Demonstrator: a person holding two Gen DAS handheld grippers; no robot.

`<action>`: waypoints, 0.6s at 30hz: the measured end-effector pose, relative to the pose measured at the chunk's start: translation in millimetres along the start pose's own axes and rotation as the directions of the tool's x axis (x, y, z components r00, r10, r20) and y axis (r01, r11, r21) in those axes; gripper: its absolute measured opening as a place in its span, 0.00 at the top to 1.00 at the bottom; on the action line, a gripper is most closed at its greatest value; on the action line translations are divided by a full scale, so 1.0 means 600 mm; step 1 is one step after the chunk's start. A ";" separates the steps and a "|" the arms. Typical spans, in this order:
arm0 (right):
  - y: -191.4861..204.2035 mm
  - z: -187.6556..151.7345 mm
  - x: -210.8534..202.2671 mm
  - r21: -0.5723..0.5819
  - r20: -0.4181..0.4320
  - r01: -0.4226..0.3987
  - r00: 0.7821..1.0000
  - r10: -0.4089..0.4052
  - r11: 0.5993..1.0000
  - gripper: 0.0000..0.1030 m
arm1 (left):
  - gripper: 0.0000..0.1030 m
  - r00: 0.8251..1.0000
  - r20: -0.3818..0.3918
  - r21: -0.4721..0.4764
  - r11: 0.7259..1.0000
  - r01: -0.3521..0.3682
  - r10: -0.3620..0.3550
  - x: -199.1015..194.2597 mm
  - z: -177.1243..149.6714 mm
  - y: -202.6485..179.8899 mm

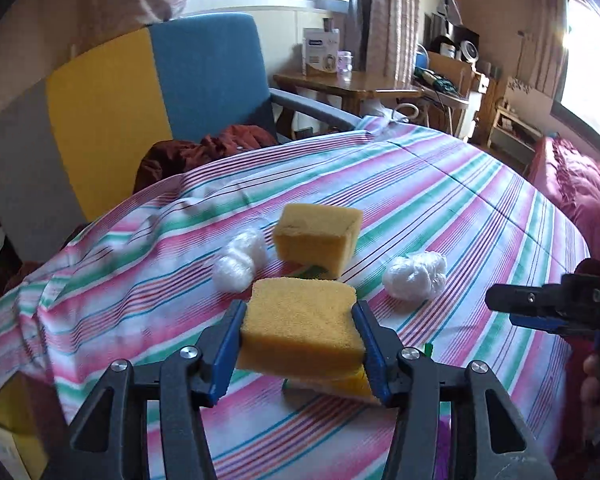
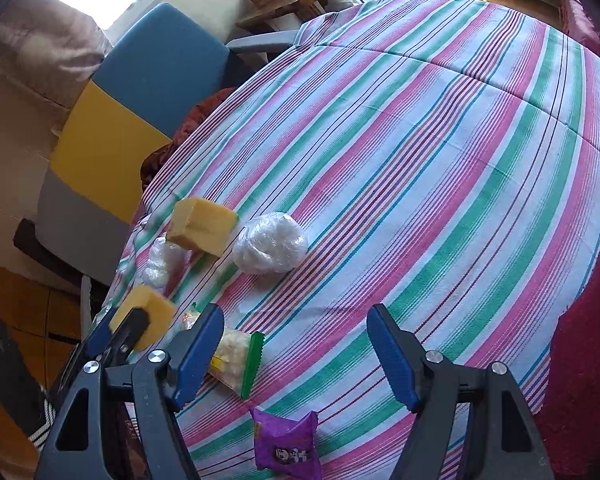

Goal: Organize objects
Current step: 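Grasp the plastic-wrapped white bundle with the right tool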

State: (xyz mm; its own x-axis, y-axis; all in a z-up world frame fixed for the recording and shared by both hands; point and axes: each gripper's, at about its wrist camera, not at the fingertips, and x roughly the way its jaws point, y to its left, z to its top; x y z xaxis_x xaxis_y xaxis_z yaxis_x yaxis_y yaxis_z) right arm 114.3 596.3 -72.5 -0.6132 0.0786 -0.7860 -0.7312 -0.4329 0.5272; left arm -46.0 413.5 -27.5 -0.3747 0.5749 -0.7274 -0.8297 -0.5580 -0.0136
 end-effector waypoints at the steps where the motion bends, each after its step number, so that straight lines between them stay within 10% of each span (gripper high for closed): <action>1: 0.001 0.000 0.000 -0.002 0.002 0.002 1.000 -0.002 1.000 0.27 | 0.47 1.000 -0.009 -0.025 1.000 -0.008 0.008 -0.012 -0.014 0.010; 10: 0.022 -0.008 0.011 -0.066 -0.045 -0.018 0.999 0.015 0.998 0.27 | 0.47 0.987 -0.098 -0.085 0.987 -0.138 0.130 -0.047 -0.183 0.035; 18: 0.033 -0.013 0.014 -0.114 -0.040 0.028 0.999 -0.033 0.993 0.27 | 0.48 0.986 -0.027 -0.001 0.987 -0.163 0.163 -0.046 -0.220 0.020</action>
State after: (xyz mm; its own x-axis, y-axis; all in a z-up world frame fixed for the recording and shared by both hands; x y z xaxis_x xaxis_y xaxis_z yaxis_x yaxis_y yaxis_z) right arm 96.8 581.3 -71.2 -0.5767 0.0570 -0.8150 -0.7091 -0.5303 0.4647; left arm 9.1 311.9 -98.0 -0.4933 0.4597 -0.7385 -0.7571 -0.6449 0.1043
